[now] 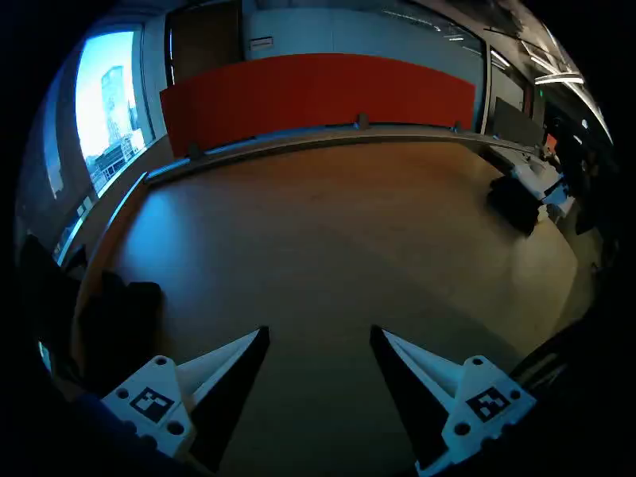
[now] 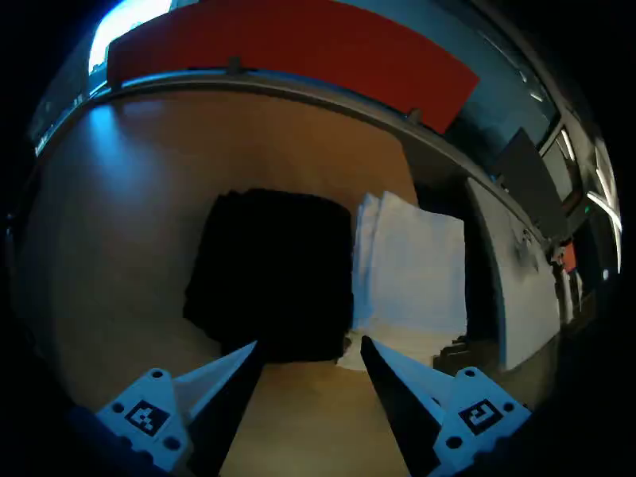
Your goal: Fold towel
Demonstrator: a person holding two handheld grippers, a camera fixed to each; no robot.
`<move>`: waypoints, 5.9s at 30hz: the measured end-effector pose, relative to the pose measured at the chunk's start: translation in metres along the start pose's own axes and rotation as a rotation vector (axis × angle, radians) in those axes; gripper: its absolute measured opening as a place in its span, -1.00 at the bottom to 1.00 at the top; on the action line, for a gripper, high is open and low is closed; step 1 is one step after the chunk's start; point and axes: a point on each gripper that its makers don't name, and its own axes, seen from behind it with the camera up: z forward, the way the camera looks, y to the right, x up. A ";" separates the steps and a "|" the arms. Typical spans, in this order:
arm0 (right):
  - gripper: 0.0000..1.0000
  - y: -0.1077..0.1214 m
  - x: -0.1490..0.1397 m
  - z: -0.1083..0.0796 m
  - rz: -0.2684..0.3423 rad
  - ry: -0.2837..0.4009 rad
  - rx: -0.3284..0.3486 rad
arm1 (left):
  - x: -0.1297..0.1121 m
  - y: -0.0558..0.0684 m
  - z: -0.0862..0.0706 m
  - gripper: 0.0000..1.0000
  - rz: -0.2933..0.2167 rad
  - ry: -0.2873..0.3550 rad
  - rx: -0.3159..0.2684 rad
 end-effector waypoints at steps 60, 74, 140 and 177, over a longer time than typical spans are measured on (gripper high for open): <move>0.82 -0.036 0.167 -0.102 0.315 0.704 -0.131 | 0.048 -0.027 0.002 0.87 -0.105 0.133 0.051; 0.82 -0.059 0.192 -0.129 0.265 0.757 -0.113 | 0.105 -0.038 0.005 0.87 -0.103 0.280 0.055; 0.82 -0.215 0.288 -0.217 0.210 0.992 0.051 | 0.189 -0.092 0.011 0.87 -0.095 0.680 0.194; 0.82 -0.272 0.252 -0.137 0.215 0.960 0.072 | 0.085 -0.103 0.084 0.87 -0.137 0.730 0.233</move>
